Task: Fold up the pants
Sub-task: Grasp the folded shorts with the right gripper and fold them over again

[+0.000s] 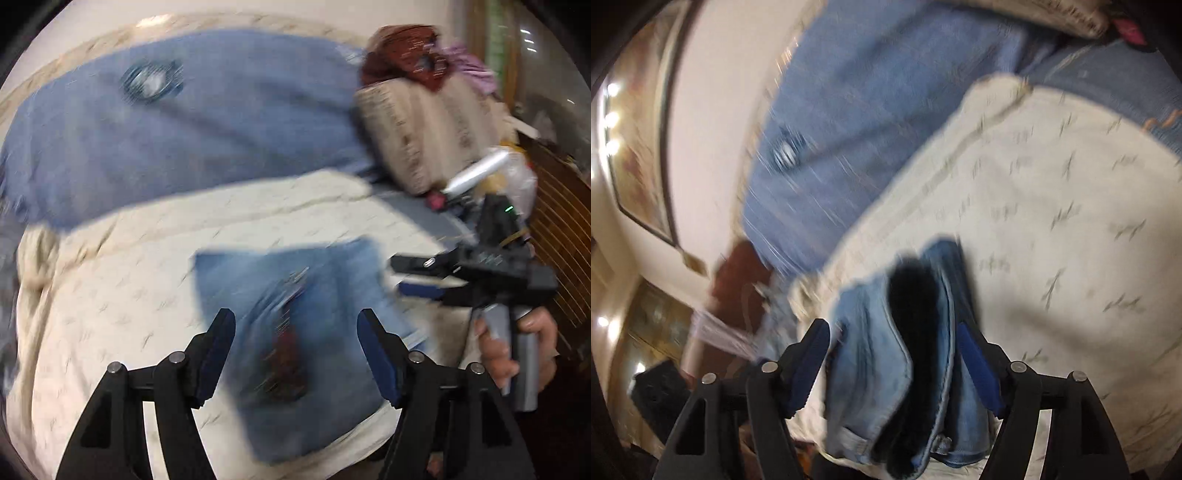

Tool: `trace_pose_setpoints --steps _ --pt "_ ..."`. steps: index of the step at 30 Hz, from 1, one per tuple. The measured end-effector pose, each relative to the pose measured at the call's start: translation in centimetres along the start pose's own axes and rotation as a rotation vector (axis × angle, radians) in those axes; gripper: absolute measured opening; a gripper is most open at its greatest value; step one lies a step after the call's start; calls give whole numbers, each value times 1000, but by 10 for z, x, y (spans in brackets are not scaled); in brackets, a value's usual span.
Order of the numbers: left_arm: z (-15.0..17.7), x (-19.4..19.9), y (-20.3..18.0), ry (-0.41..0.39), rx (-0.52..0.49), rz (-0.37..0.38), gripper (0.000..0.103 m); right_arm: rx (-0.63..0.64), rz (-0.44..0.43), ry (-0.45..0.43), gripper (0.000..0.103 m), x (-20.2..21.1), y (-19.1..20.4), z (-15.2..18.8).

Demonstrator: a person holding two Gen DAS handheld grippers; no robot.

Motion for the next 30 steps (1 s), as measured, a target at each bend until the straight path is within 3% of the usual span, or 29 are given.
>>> trace_pose_setpoints --steps 4,6,7,8,14,18,21,24,27,30 --pt "22 -24 15 88 78 -6 69 92 88 -5 74 -20 15 4" --pt "29 -34 9 109 57 -8 69 187 144 -38 55 -25 29 4" --pt "30 -38 6 114 50 -3 69 236 167 -49 26 -27 35 4" --pt "30 -41 3 121 43 3 69 279 198 -58 17 -30 41 5" --pt "25 -55 0 137 64 8 69 366 340 -68 14 -58 48 -5" --pt "22 -73 0 155 78 -3 73 302 384 -18 14 -72 21 -21" --pt "22 -69 -2 153 56 -17 75 150 297 24 13 -73 -3 -29" --pt "17 -56 3 169 67 -1 75 80 224 35 16 -58 -8 -29" --pt "-5 -35 8 103 72 7 75 103 189 -34 17 -30 2 -28" --pt "-29 -26 16 44 59 -40 76 117 111 -147 17 -1 15 -30"
Point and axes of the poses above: each gripper's, at about its wrist camera, not at the fingertips, and x roughly against the way its jaws point, y to its left, z to its underside, the point moved 6 cm from there along -x, roughly the way its jaws point, and after that the axes turned 4 degrees about x, right-handed, at the moved point
